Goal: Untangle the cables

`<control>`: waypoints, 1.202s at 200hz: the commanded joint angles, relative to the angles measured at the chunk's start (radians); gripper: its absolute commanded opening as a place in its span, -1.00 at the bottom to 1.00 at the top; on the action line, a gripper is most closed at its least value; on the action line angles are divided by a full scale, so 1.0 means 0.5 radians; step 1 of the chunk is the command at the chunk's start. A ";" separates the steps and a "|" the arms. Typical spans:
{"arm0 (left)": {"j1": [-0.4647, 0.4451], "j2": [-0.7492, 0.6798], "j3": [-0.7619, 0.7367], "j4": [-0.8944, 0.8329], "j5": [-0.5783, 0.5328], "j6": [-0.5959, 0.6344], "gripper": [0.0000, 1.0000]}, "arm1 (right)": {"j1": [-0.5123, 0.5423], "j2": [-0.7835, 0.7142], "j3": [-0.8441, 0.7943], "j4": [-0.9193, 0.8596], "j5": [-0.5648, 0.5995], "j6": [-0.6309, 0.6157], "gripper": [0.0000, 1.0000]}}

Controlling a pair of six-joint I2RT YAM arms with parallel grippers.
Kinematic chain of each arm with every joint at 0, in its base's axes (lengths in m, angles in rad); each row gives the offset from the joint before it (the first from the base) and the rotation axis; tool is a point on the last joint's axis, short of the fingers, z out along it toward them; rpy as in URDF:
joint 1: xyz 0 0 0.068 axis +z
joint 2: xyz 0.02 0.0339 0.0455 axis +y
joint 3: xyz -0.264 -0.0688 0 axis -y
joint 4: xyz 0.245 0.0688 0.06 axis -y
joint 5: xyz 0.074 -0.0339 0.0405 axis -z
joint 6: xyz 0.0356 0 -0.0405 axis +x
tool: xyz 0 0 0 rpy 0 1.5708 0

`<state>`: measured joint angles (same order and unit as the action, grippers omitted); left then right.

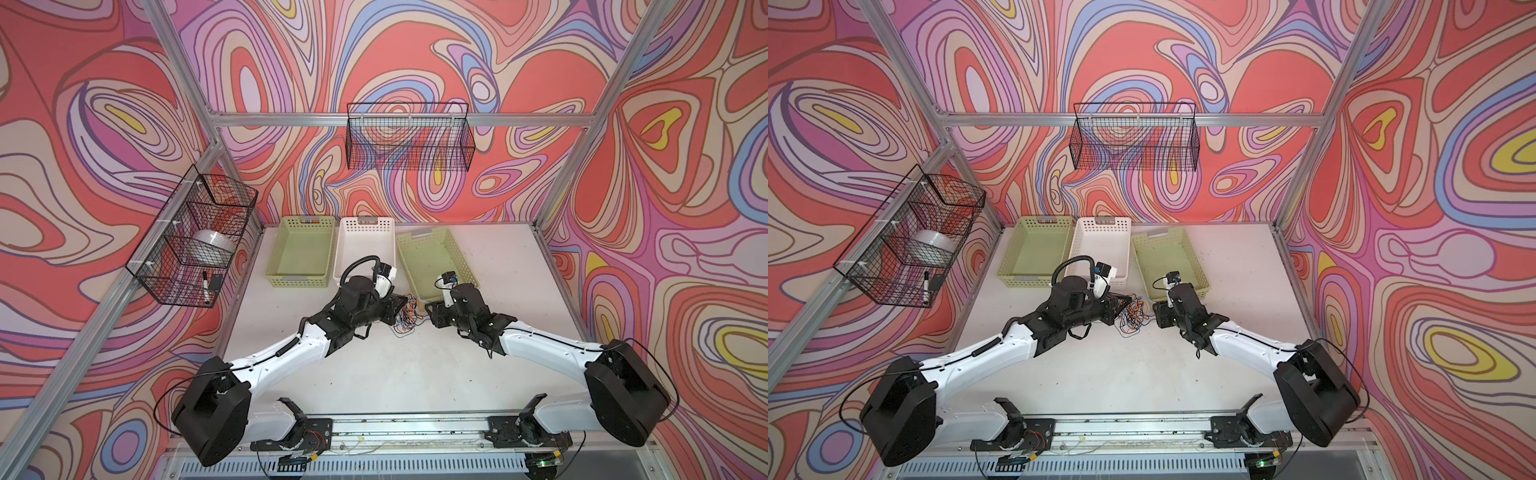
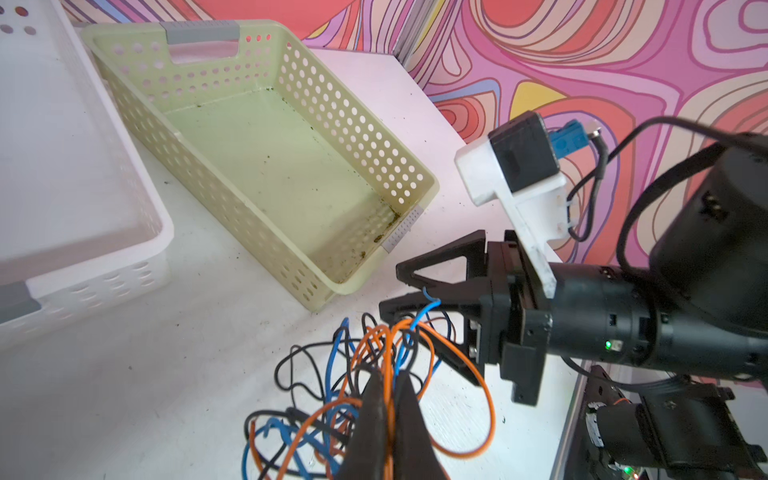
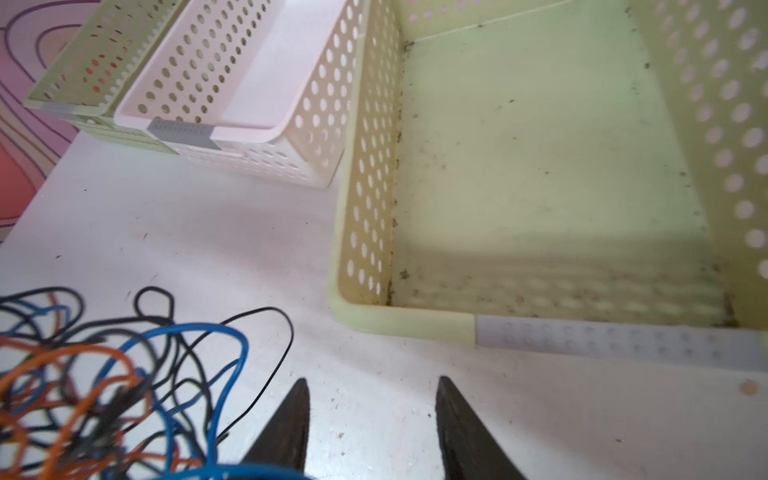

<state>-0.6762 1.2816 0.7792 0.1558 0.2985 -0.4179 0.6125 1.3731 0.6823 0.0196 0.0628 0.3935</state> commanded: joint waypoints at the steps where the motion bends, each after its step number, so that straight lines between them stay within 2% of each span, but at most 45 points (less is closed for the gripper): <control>1: -0.001 -0.096 0.142 -0.212 0.037 0.073 -1.00 | -0.072 -0.069 -0.059 -0.165 0.253 0.091 -0.08; 30: 0.044 -0.140 0.159 -0.311 0.084 0.091 -1.00 | -0.230 -0.183 -0.133 -0.204 0.257 0.115 -0.12; 64: 0.108 -0.168 0.098 -0.267 0.151 0.060 -1.00 | -0.286 -0.290 -0.140 -0.248 0.245 0.027 -0.15; 92: 0.108 -0.094 0.103 -0.177 0.197 0.038 -1.00 | -0.286 -0.421 -0.208 -0.024 -0.126 -0.181 -0.10; 117: 0.110 -0.018 0.126 -0.122 0.220 0.035 -1.00 | -0.286 -0.547 -0.213 0.017 -0.371 -0.315 -0.06; 149: 0.109 0.060 0.141 -0.085 0.246 0.041 -1.00 | -0.286 -0.680 -0.249 0.263 -0.772 -0.334 0.07; 168: 0.110 0.100 0.141 -0.034 0.279 0.017 -1.00 | -0.284 -0.643 -0.237 0.398 -0.944 -0.272 0.10; 195: 0.107 0.133 0.141 0.025 0.303 -0.010 -1.00 | -0.283 -0.529 -0.201 0.407 -1.009 -0.263 0.10; 240: 0.107 0.117 0.152 0.081 0.300 -0.014 -1.00 | -0.283 -0.304 -0.176 0.219 -0.956 -0.266 0.13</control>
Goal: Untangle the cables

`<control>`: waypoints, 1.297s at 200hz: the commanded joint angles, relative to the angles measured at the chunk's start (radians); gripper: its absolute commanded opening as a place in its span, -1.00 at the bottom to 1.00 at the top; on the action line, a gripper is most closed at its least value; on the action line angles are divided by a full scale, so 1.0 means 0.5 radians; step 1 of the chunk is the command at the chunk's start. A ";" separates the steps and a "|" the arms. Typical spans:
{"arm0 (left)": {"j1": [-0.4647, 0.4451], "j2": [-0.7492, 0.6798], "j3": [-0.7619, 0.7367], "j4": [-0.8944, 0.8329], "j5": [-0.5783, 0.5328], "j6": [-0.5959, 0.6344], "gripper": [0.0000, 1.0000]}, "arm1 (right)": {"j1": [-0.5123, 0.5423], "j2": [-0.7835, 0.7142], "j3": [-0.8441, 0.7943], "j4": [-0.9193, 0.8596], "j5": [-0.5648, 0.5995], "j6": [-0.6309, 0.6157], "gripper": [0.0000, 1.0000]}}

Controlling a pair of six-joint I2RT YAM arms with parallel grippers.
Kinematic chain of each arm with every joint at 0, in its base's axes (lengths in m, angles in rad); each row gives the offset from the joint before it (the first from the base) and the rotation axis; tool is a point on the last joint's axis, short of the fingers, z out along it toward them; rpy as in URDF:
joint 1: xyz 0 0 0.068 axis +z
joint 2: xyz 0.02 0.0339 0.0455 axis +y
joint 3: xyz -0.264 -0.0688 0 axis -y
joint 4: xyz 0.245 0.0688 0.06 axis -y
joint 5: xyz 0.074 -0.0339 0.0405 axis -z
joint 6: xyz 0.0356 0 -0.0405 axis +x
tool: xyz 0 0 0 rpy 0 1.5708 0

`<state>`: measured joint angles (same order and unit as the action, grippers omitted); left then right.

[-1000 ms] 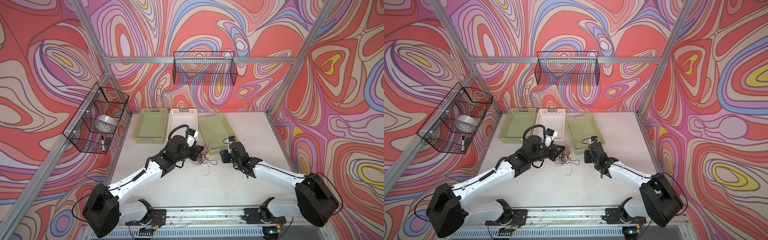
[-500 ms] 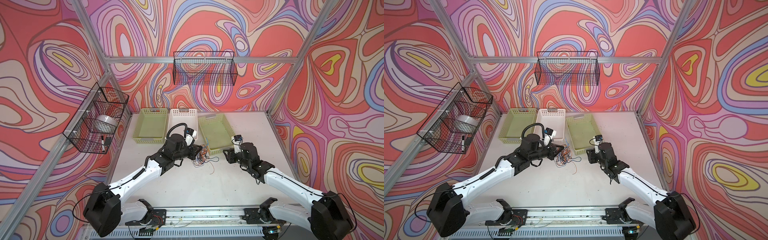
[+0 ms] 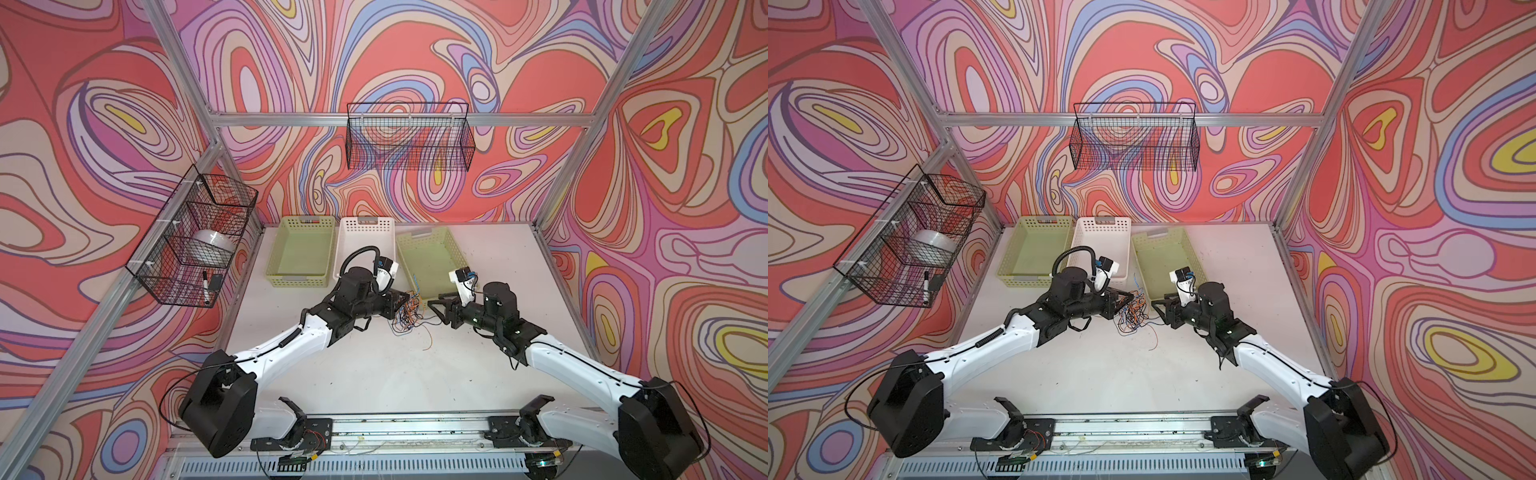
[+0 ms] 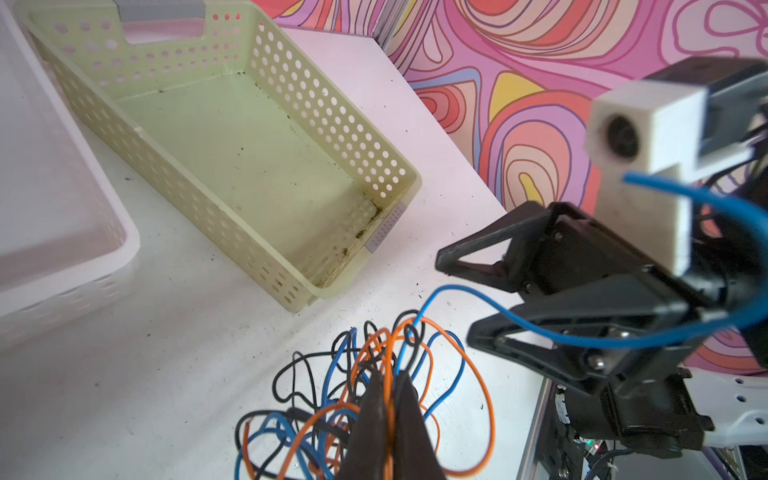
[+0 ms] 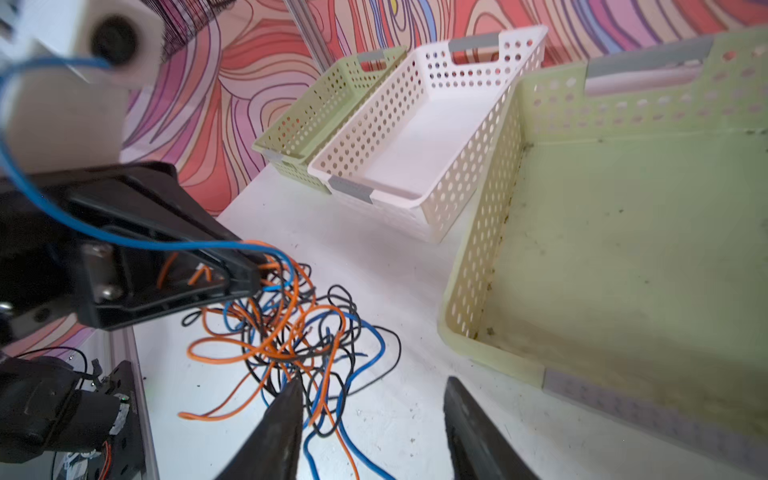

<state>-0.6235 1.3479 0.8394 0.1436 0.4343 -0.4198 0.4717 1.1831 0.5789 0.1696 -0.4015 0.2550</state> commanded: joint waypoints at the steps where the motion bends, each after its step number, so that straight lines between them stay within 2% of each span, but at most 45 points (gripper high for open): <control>1: 0.001 -0.017 0.032 0.105 0.028 -0.009 -1.00 | -0.002 0.077 0.030 -0.083 -0.025 0.013 0.13; 49: 0.001 -0.044 0.038 0.099 -0.010 0.023 -1.00 | -0.004 0.060 -0.086 0.016 -0.047 0.272 0.14; 67: 0.001 -0.054 0.025 0.127 -0.022 0.031 -1.00 | -0.004 0.100 -0.071 -0.065 -0.067 0.339 0.13; 82: 0.001 -0.065 0.011 0.167 -0.028 0.031 -1.00 | -0.009 0.157 -0.068 -0.108 -0.113 0.388 0.11; 103: 0.001 -0.067 0.008 0.185 -0.037 0.034 -1.00 | -0.059 0.229 -0.117 0.068 -0.266 0.540 0.04; 126: 0.001 -0.074 -0.006 0.205 -0.053 0.042 -1.00 | -0.087 0.260 -0.148 0.289 -0.402 0.660 -0.18; 145: 0.001 -0.080 -0.038 0.236 -0.066 0.039 -1.00 | -0.090 0.258 -0.141 0.302 -0.378 0.652 -0.49; 180: 0.001 -0.097 -0.139 0.346 -0.131 0.013 -1.00 | -0.109 0.196 -0.137 0.323 -0.391 0.646 -0.95; 209: 0.027 -0.114 -0.260 0.423 -0.190 -0.024 -1.00 | -0.143 0.067 -0.054 -0.035 -0.145 0.478 -1.00; 228: 0.098 -0.073 -0.345 0.488 -0.116 -0.156 -1.00 | -0.146 -0.027 0.027 -0.278 0.009 0.300 -1.00; 235: 0.108 -0.059 -0.366 0.496 -0.094 -0.184 -0.80 | -0.146 -0.037 0.064 -0.352 0.031 0.238 -1.00; 251: 0.109 -0.036 -0.401 0.489 -0.060 -0.200 -0.05 | -0.146 -0.001 0.173 -0.520 0.051 0.130 -1.00; 259: 0.109 -0.033 -0.409 0.459 -0.060 -0.199 0.15 | -0.146 0.042 0.225 -0.594 0.044 0.096 -1.00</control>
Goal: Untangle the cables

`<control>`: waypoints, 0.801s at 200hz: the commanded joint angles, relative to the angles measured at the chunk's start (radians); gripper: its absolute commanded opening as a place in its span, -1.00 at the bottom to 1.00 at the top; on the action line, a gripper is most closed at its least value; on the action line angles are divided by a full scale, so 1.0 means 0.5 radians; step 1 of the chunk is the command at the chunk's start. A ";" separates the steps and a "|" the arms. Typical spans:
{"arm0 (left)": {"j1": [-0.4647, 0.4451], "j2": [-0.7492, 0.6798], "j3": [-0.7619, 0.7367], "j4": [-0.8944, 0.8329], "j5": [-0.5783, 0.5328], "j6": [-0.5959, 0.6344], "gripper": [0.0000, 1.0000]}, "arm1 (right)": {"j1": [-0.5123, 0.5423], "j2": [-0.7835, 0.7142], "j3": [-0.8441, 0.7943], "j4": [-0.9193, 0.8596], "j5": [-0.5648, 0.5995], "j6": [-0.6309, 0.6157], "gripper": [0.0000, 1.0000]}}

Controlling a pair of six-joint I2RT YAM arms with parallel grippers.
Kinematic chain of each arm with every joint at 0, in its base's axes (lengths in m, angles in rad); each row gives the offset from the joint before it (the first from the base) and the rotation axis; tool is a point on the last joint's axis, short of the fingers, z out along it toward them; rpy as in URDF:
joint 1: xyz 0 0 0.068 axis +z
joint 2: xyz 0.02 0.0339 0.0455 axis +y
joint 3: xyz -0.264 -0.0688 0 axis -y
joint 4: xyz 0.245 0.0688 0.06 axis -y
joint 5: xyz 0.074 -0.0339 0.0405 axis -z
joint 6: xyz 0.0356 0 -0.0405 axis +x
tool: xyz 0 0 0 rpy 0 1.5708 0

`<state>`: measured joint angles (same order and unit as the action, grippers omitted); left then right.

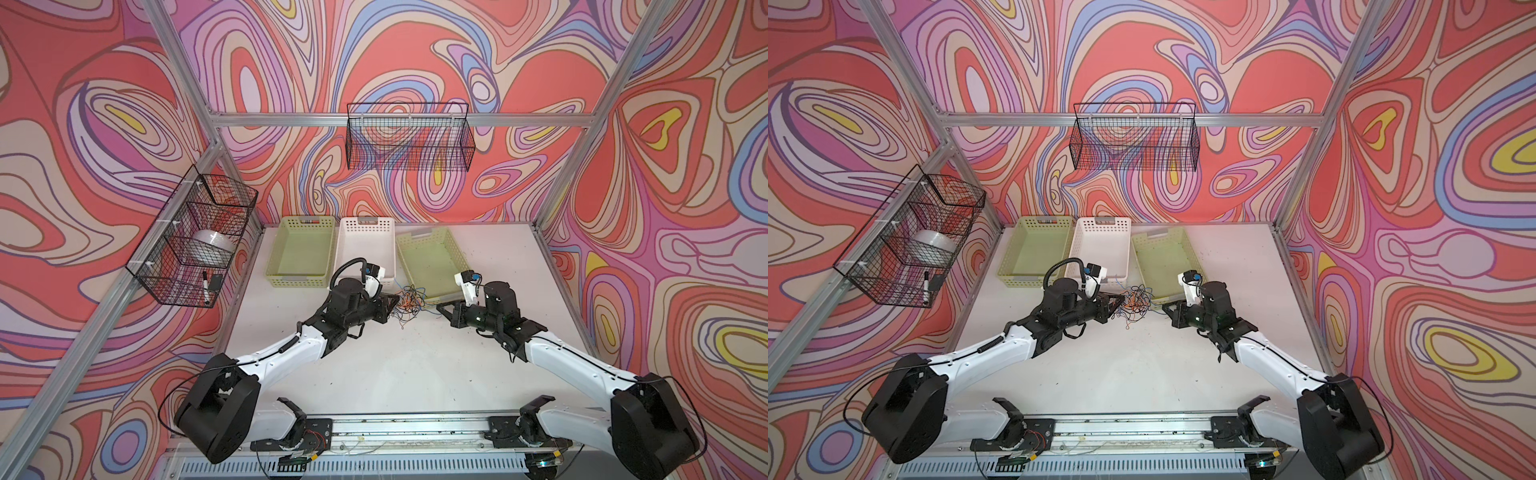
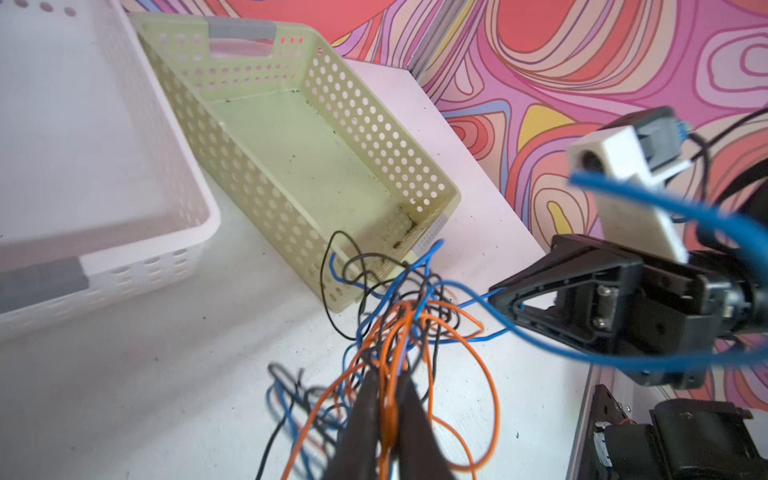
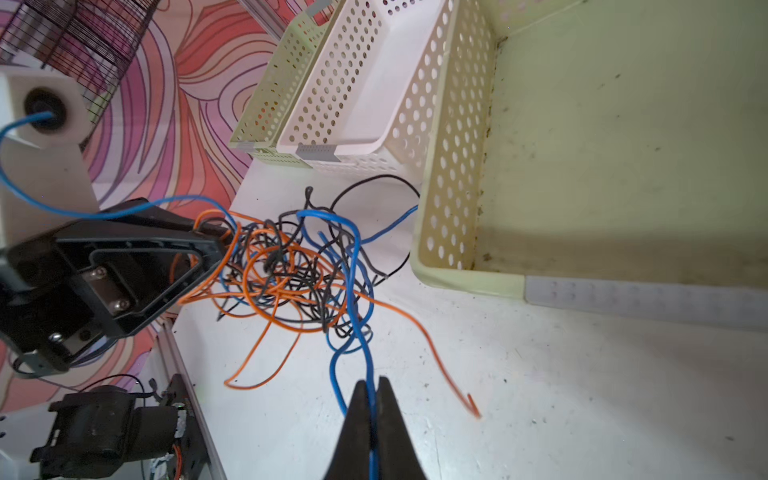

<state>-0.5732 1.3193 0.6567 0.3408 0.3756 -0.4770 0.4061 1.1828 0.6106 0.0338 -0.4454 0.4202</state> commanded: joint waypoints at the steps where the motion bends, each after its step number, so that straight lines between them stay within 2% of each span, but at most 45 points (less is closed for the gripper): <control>1: 0.008 0.024 -0.045 0.058 0.055 -0.084 0.16 | -0.015 0.049 0.165 -0.330 0.129 -0.237 -1.00; 23: 0.007 -0.024 -0.063 -0.083 -0.032 -0.025 0.33 | -0.016 0.157 0.265 -0.449 0.126 -0.261 -1.00; 46: -0.011 -0.128 -0.046 -0.280 -0.170 0.068 0.39 | -0.014 0.154 0.282 -0.446 0.129 -0.256 -1.00; 68: -0.119 -0.192 0.070 -0.491 -0.345 0.233 0.43 | -0.014 0.164 0.339 -0.522 0.124 -0.289 -1.00; 101: -0.251 -0.148 0.243 -0.639 -0.507 0.392 0.47 | -0.011 0.171 0.373 -0.564 0.105 -0.303 -1.00; 119: -0.275 -0.078 0.331 -0.694 -0.521 0.461 0.48 | -0.007 0.142 0.362 -0.557 0.090 -0.328 -1.00; 128: -0.277 -0.046 0.373 -0.719 -0.520 0.506 0.44 | 0.005 0.125 0.355 -0.561 0.090 -0.364 -1.00; 149: -0.262 -0.001 0.481 -0.826 -0.471 0.688 0.06 | 0.040 0.077 0.340 -0.583 0.100 -0.472 -1.00; 160: -0.214 0.021 0.543 -0.920 -0.367 0.756 0.00 | 0.062 0.047 0.326 -0.585 0.117 -0.534 -1.00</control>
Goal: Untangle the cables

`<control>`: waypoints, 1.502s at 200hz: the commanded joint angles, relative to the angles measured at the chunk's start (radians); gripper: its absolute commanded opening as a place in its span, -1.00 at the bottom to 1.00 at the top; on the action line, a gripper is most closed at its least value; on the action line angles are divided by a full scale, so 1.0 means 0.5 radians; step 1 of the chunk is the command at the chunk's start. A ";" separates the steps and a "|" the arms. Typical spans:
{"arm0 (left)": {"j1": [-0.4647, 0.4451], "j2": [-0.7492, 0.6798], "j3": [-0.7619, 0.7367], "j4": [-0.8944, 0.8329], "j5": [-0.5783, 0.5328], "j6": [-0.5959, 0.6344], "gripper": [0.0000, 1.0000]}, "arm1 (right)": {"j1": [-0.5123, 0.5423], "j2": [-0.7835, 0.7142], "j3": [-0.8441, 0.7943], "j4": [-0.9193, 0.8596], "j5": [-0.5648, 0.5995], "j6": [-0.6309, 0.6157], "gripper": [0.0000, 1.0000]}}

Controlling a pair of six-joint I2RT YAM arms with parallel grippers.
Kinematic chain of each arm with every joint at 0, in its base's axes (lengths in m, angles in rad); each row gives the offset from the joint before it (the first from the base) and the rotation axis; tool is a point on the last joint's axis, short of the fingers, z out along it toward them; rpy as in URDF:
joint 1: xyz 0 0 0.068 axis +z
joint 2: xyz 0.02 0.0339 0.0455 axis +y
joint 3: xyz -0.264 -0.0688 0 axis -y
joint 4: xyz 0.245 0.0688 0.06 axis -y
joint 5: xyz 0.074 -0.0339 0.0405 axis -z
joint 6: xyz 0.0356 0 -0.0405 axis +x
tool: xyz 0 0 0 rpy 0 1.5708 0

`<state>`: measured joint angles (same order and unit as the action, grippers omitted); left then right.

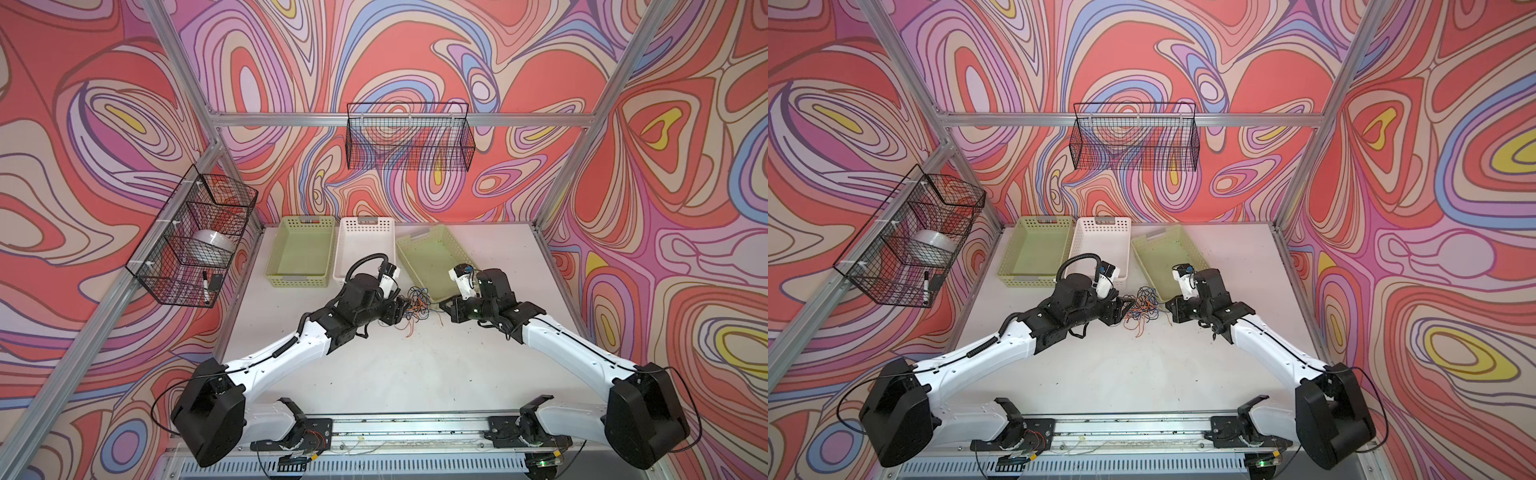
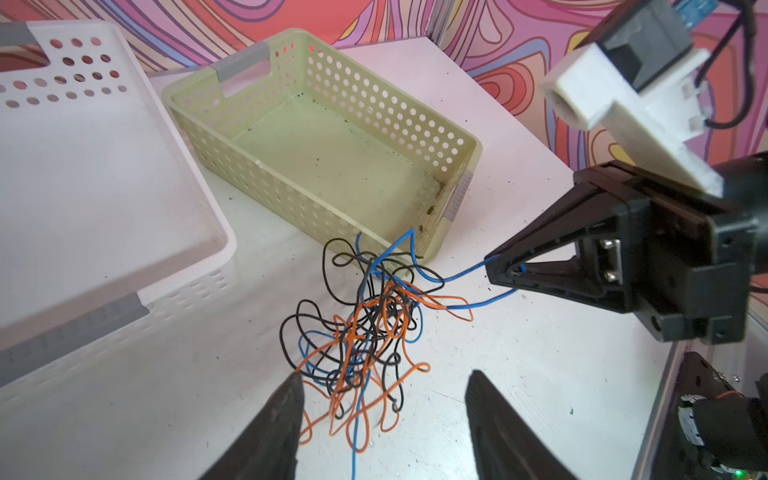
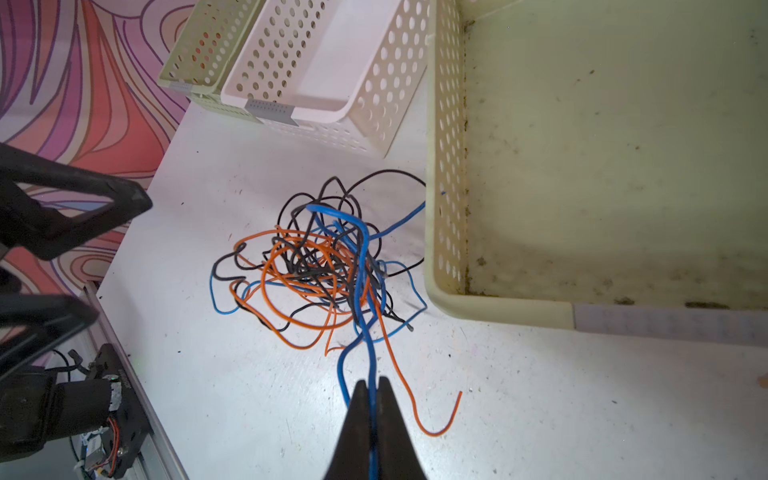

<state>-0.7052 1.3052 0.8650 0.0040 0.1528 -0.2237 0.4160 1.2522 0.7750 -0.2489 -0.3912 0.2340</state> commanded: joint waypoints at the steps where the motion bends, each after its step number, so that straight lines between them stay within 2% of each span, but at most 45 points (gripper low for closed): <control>1: 0.057 0.052 0.132 -0.256 0.088 0.252 0.00 | 0.046 -0.096 -0.003 -0.019 0.009 -0.167 -1.00; 10: 0.103 0.077 0.181 -0.337 0.148 0.277 0.01 | 0.070 -0.121 -0.016 0.001 0.016 -0.222 -1.00; 36: 0.128 0.134 0.246 -0.434 0.260 0.351 0.18 | 0.196 -0.223 -0.101 0.133 0.088 -0.398 -1.00; 51: 0.135 0.158 0.261 -0.460 0.243 0.342 0.26 | 0.251 -0.269 -0.158 0.204 0.137 -0.471 -1.00; 98: 0.367 0.114 0.188 -0.363 0.473 -0.036 0.41 | 0.444 -0.371 -0.308 0.373 0.498 -0.700 -1.00; 155: 0.376 0.365 0.276 -0.508 0.663 -0.199 0.51 | 0.604 -0.369 -0.406 0.624 0.782 -0.837 -1.00; 200: 0.376 0.488 0.227 -0.349 0.772 -0.390 0.56 | 0.733 -0.306 -0.414 0.685 0.941 -0.926 -1.00; 228: 0.373 0.522 0.212 -0.298 0.823 -0.420 0.40 | 0.760 -0.276 -0.427 0.748 1.034 -0.900 -1.00; 261: 0.375 0.532 0.146 -0.232 0.898 -0.439 0.05 | 0.760 -0.294 -0.447 0.818 1.156 -0.823 -1.00; 276: 0.374 0.539 0.116 -0.195 0.920 -0.456 -0.18 | 0.760 -0.320 -0.461 0.863 1.197 -0.786 -1.00; 300: 0.374 0.537 0.054 -0.077 0.933 -0.506 -0.37 | 0.760 -0.335 -0.452 0.868 1.123 -0.780 -1.00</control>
<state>-0.5171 1.5604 0.9264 -0.0925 0.5846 -0.4427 0.7933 1.1130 0.5507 0.1139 0.1535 -0.1860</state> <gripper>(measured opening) 0.372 0.048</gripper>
